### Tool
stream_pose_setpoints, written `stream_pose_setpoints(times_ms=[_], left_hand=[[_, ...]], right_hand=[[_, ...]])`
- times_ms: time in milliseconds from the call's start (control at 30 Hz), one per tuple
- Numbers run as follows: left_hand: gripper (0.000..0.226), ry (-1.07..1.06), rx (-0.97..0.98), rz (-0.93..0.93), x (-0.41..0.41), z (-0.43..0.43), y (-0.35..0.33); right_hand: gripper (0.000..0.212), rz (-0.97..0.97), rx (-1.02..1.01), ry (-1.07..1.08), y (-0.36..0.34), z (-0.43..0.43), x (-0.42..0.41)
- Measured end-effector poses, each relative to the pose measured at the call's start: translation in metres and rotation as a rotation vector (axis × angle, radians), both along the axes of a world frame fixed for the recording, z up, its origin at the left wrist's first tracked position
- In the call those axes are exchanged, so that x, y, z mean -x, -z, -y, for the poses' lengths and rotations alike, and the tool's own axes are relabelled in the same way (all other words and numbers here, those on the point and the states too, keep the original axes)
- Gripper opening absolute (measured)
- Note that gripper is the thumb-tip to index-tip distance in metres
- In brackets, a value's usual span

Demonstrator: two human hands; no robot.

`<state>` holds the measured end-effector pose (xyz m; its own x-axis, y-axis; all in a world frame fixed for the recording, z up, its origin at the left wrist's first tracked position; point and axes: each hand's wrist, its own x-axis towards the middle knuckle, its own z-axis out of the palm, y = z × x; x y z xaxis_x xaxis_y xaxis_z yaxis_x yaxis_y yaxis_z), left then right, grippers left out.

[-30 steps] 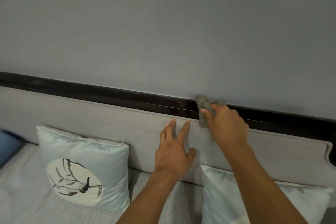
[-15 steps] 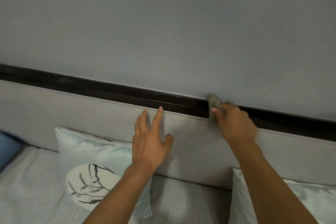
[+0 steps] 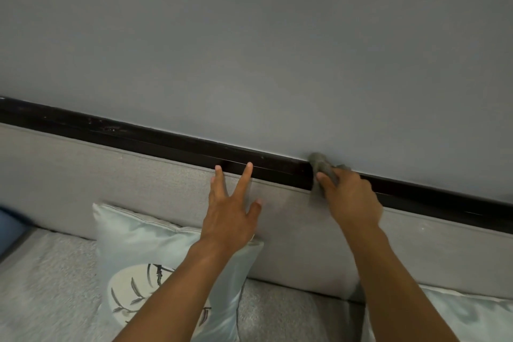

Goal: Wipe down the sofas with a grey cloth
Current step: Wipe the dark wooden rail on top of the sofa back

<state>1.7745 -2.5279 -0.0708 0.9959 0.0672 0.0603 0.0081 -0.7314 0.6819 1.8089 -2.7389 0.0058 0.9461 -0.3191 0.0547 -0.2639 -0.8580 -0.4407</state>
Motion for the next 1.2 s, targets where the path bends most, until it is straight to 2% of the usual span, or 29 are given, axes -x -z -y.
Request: stream_pose_setpoints(times_ms=[67, 167, 267, 467, 700, 833, 933, 1033, 1133, 1200], left_hand=[[0.083, -0.001, -0.004, -0.023, 0.001, 0.001, 0.000], [0.091, -0.029, -0.034, -0.037, 0.001, 0.005, -0.002], [0.098, -0.037, -0.070, -0.019, 0.002, 0.005, -0.003], [0.100, -0.054, -0.112, -0.015, 0.003, 0.007, -0.007], [0.102, -0.060, -0.138, -0.010, 0.004, 0.007, -0.009], [0.103, -0.030, -0.106, -0.038, 0.005, 0.002, -0.012], [0.102, -0.010, -0.086, -0.026, 0.006, -0.006, -0.010], [0.096, -0.003, -0.117, 0.007, 0.010, -0.020, -0.007], [0.093, 0.014, -0.151, 0.060, 0.013, -0.046, -0.007], [0.091, 0.017, -0.128, 0.073, 0.013, -0.066, -0.010]], right_hand=[[0.043, 0.019, -0.021, -0.001, 0.001, -0.016, -0.002], [0.039, 0.029, 0.011, -0.112, 0.002, -0.046, -0.009], [0.032, 0.037, 0.055, -0.189, -0.004, -0.041, -0.012], [0.037, 0.047, 0.026, -0.094, -0.008, -0.003, -0.006], [0.034, 0.016, 0.070, -0.281, -0.005, -0.077, -0.026], [0.034, -0.011, 0.069, -0.196, -0.012, -0.051, -0.019], [0.033, 0.014, -0.006, -0.107, -0.012, -0.040, -0.006], [0.033, 0.010, 0.007, -0.100, -0.007, -0.078, -0.010], [0.032, 0.018, 0.043, -0.221, -0.004, -0.148, -0.017], [0.032, -0.001, 0.056, -0.234, -0.006, -0.163, -0.019]])
